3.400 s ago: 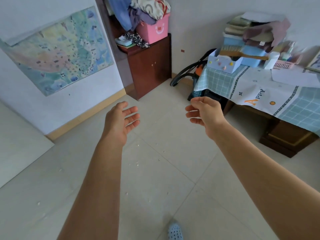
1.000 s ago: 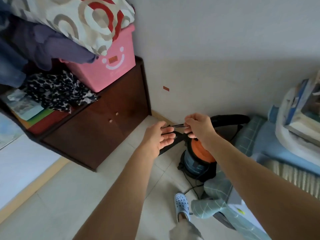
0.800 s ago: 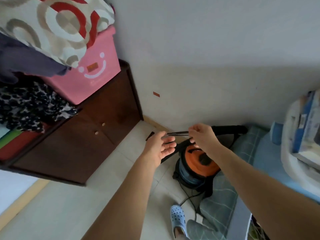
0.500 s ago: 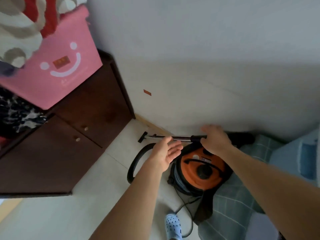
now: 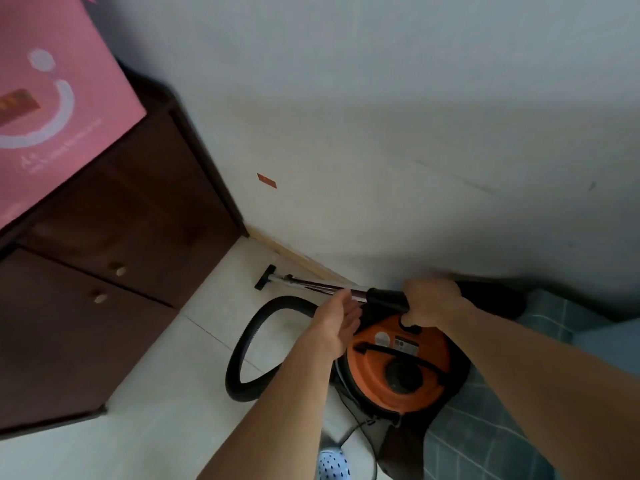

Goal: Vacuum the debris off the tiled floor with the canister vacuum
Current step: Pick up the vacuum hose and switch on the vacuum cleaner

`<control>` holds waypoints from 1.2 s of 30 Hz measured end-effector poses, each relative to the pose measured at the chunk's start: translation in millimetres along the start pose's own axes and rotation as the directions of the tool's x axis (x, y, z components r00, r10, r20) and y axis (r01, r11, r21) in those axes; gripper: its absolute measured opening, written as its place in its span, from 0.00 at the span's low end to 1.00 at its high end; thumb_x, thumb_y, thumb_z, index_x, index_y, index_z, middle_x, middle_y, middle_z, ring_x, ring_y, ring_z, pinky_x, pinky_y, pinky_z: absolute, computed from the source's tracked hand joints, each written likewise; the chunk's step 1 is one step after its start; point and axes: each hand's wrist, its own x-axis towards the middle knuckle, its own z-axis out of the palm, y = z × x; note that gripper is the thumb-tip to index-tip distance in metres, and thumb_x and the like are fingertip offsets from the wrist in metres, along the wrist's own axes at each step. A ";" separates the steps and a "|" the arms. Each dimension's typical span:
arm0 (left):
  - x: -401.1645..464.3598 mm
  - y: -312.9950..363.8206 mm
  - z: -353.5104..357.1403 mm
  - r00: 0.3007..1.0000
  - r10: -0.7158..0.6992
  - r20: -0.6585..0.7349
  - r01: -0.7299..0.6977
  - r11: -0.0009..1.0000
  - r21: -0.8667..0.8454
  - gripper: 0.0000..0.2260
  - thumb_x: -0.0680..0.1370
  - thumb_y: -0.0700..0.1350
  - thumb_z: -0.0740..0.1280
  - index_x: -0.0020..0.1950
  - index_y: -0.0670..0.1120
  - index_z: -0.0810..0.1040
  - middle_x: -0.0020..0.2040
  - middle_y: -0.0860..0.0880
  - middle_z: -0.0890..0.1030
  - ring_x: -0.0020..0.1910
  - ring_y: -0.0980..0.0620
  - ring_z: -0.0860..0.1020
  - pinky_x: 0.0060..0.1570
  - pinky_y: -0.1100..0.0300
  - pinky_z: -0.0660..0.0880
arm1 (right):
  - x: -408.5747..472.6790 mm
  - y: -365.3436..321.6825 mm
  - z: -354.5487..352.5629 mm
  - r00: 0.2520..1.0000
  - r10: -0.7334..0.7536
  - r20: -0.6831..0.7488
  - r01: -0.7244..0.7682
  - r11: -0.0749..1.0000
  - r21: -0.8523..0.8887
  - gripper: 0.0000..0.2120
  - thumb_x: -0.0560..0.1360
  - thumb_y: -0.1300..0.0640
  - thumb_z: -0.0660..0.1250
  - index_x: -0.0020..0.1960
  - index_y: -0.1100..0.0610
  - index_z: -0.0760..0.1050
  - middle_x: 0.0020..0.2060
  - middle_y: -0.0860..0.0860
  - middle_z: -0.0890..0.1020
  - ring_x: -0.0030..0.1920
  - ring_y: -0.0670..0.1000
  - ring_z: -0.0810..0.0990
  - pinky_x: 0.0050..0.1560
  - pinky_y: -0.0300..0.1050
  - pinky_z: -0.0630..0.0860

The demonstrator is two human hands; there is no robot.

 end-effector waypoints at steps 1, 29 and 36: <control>2.2 -1.8 1.3 1.000 -0.010 -0.001 0.010 1.000 -0.015 0.22 0.83 0.47 0.61 0.74 0.38 0.66 0.71 0.40 0.71 0.68 0.45 0.72 0.70 0.54 0.67 | -0.1 -3.1 -1.2 1.000 -0.021 0.004 0.021 1.000 0.001 0.12 0.74 0.51 0.70 0.55 0.53 0.74 0.50 0.52 0.80 0.52 0.56 0.82 0.44 0.46 0.75; -66.8 -9.5 -112.9 0.986 0.054 -0.156 -0.146 0.728 -0.669 0.10 0.83 0.41 0.59 0.60 0.35 0.73 0.48 0.35 0.79 0.46 0.40 0.79 0.55 0.48 0.74 | -93.2 -162.7 -64.3 0.900 -0.436 -0.009 0.418 0.869 -0.265 0.16 0.74 0.51 0.72 0.56 0.56 0.72 0.38 0.49 0.73 0.42 0.54 0.77 0.42 0.46 0.73; -101.3 -35.7 -169.2 0.960 0.024 -0.278 -0.254 0.488 -0.835 0.09 0.83 0.46 0.61 0.54 0.40 0.71 0.45 0.39 0.78 0.43 0.42 0.78 0.62 0.48 0.73 | -135.2 -212.5 -39.9 0.858 -0.485 0.170 0.509 0.849 -0.143 0.21 0.72 0.55 0.73 0.62 0.59 0.74 0.42 0.53 0.82 0.31 0.52 0.82 0.31 0.42 0.77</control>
